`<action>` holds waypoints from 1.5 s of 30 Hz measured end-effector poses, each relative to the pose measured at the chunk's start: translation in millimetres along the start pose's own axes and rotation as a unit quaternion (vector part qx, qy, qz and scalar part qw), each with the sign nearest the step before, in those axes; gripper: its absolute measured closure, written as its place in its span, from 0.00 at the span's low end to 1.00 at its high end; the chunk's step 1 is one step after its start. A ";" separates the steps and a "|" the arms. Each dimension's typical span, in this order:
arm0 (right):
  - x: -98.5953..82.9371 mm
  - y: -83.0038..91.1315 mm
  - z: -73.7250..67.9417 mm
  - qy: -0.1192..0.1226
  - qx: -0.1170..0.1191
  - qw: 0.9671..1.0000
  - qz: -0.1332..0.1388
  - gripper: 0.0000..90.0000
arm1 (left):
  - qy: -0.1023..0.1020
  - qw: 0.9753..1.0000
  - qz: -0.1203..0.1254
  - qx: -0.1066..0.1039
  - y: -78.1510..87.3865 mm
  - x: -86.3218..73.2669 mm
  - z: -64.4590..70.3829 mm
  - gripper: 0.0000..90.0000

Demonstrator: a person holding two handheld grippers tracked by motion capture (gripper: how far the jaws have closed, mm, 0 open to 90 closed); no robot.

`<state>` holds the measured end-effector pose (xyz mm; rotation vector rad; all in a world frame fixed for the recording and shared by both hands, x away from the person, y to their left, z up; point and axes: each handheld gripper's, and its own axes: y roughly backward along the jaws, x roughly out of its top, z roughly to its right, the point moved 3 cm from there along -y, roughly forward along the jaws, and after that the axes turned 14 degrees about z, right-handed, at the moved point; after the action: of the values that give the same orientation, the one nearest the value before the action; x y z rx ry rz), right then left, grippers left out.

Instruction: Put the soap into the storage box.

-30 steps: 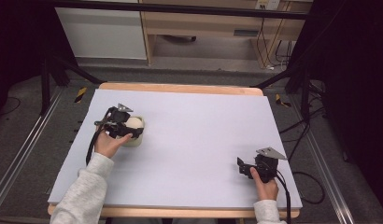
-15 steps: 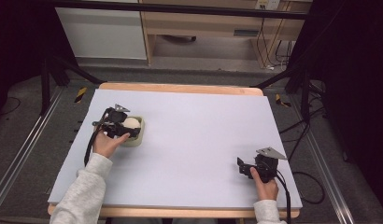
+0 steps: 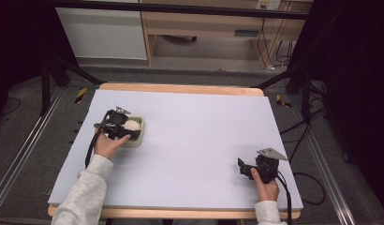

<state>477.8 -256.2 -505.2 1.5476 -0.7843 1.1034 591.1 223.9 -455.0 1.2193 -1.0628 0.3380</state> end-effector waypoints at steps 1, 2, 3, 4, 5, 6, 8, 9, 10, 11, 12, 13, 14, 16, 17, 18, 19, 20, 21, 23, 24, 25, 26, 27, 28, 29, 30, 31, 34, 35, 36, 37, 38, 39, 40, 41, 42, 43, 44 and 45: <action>0.0 0.0 0.0 0.000 0.000 1.000 0.000 0.05 | 0.000 1.000 0.000 0.000 0.0 0.0 0.0 0.25; 0.0 0.0 0.0 0.000 0.000 1.000 0.000 0.05 | 0.000 1.000 -0.001 0.001 -1.4 -1.3 -0.5 0.25; 0.0 0.0 0.0 0.000 0.000 1.000 0.000 0.05 | 0.001 1.000 -0.003 0.002 -1.8 -1.9 -1.0 0.25; 0.0 0.0 0.0 0.000 0.000 1.000 0.000 0.05 | 0.001 1.000 -0.003 0.003 -2.2 -2.3 -1.6 0.25; 0.0 0.0 0.1 0.000 0.000 1.000 0.000 0.05 | 0.001 1.000 -0.003 0.003 -2.2 -2.3 -1.6 0.25; 0.0 0.0 0.0 -0.001 0.000 1.000 0.000 0.05 | 0.001 1.000 -0.005 0.005 -2.8 -3.3 -3.1 0.25; 0.0 0.0 0.0 0.000 0.000 1.000 0.000 0.05 | 0.003 1.000 -0.005 0.006 -3.1 -4.4 -3.7 0.25; 0.0 0.0 0.0 0.000 0.000 1.000 0.000 0.05 | 0.003 1.000 -0.005 0.006 -3.1 -4.4 -3.7 0.25; 0.0 0.0 0.0 -0.001 0.000 1.000 0.000 0.05 | 0.003 1.000 -0.004 0.005 -3.6 -5.5 -3.8 0.25; 0.0 0.0 0.0 -0.001 0.000 1.000 0.000 0.05 | 0.003 1.000 -0.004 0.005 -3.6 -5.5 -3.8 0.25; 0.0 0.0 0.0 0.000 0.000 1.000 0.000 0.05 | 0.005 1.000 -0.005 0.006 -4.2 -6.2 -4.2 0.25; 0.0 0.0 0.0 0.000 0.000 1.000 0.000 0.05 | 0.006 1.000 -0.005 0.006 -4.6 -6.4 -4.5 0.25; 0.0 0.0 -0.1 -0.001 0.000 1.000 0.000 0.05 | 0.006 1.000 -0.005 0.006 -5.0 -6.7 -4.8 0.25; 0.0 0.0 0.0 0.000 0.000 1.000 0.000 0.05 | 0.007 1.000 -0.006 0.005 -5.4 -7.1 -4.6 0.25; 0.0 0.0 0.0 0.000 0.000 1.000 0.000 0.05 | 0.007 1.000 -0.006 0.005 -5.4 -7.1 -4.6 0.25; 0.0 0.0 0.0 0.000 0.000 1.000 0.000 0.05 | 0.006 1.000 -0.007 0.005 -5.8 -7.6 -4.6 0.25; 0.0 0.0 0.0 0.000 0.000 1.000 0.000 0.05 | 0.006 1.000 -0.007 0.005 -5.8 -7.6 -4.6 0.25; 0.0 -0.1 0.0 0.000 0.000 1.000 0.000 0.05 | 0.007 1.000 -0.006 0.005 -6.3 -7.7 -4.5 0.25; 0.0 0.0 0.0 -0.001 0.000 1.000 0.000 0.05 | 0.007 1.000 -0.006 0.006 -6.4 -7.7 -4.4 0.25; 0.0 -0.1 0.0 0.000 0.000 1.000 0.000 0.05 | 0.008 1.000 -0.006 0.005 -6.7 -7.7 -4.3 0.25; 0.0 0.0 0.0 -0.001 0.001 1.000 0.000 0.05 | 0.006 1.000 -0.006 0.005 -7.0 -7.8 -4.0 0.25; 0.0 0.0 0.0 -0.001 0.000 1.000 0.000 0.05 | 0.006 1.000 -0.005 0.005 -7.1 -7.8 -4.0 0.25; 0.0 -0.1 0.0 0.000 0.001 1.000 0.000 0.05 | 0.006 1.000 -0.005 0.005 -7.1 -7.9 -4.1 0.25; 0.0 -0.1 0.0 0.000 0.000 1.000 0.000 0.05 | 0.005 1.000 -0.006 0.005 -6.9 -8.0 -4.2 0.25; 0.0 0.0 0.0 0.000 0.000 1.000 0.000 0.05 | 0.004 1.000 -0.006 0.004 -6.9 -8.1 -4.1 0.25; 0.0 0.0 0.0 0.000 0.000 1.000 0.000 0.05 | 0.004 1.000 -0.006 0.004 -6.9 -8.1 -4.1 0.25; 0.0 0.0 0.0 0.000 0.000 1.000 0.000 0.05 | 0.003 1.000 -0.006 0.004 -6.8 -8.3 -4.0 0.25; 0.0 0.0 0.0 0.000 0.000 1.000 0.000 0.05 | 0.003 1.000 -0.005 0.004 -6.8 -8.4 -3.9 0.25; 0.0 0.1 0.0 0.000 -0.001 1.000 0.000 0.05 | 0.010 1.000 0.009 0.006 -3.8 -6.8 -5.4 0.24; 0.0 0.1 0.0 0.000 -0.001 1.000 0.000 0.05 | 0.010 1.000 0.009 0.006 -3.8 -6.8 -5.4 0.23; 0.0 0.1 0.0 0.001 -0.001 1.000 0.000 0.05 | 0.004 1.000 0.013 0.007 -0.9 -5.4 -6.1 0.22; 0.0 0.1 -0.1 0.001 -0.001 1.000 0.000 0.05 | 0.004 1.000 0.014 0.008 0.0 -5.2 -5.8 0.21; -0.1 -0.1 0.1 0.002 -0.002 1.000 0.001 0.05 | 0.003 1.000 0.015 0.007 1.6 -4.7 -5.7 0.20; -0.1 -0.1 0.1 0.002 -0.002 1.000 0.001 0.05 | 0.003 1.000 0.015 0.007 1.6 -4.7 -5.7 0.19; 0.0 0.0 -0.1 0.001 -0.001 1.000 0.001 0.05 | 0.002 1.000 0.020 0.008 5.2 -3.5 -5.8 0.19; -0.1 -0.1 0.1 0.002 -0.002 1.000 0.001 0.05 | 0.001 1.000 0.024 0.009 7.6 -2.8 -5.9 0.18; -0.1 -0.1 0.1 0.002 -0.002 1.000 0.001 0.05 | 0.001 1.000 0.024 0.009 7.6 -2.8 -5.9 0.17; -0.1 -0.1 0.1 0.002 -0.002 1.000 0.001 0.05 | 0.001 1.000 0.027 0.007 10.2 -2.1 -5.5 0.17; -0.1 -0.1 0.1 0.002 -0.002 1.000 0.001 0.05 | 0.000 0.999 0.035 0.004 16.1 -1.6 -3.5 0.16; -0.1 -0.1 0.1 0.002 -0.002 1.000 0.001 0.05 | 0.000 0.999 0.035 0.004 16.1 -1.6 -3.5 0.16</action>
<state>477.8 -256.2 -505.3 1.5406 -0.7850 1.1063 580.4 233.4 -446.6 1.1907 -1.1055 0.3960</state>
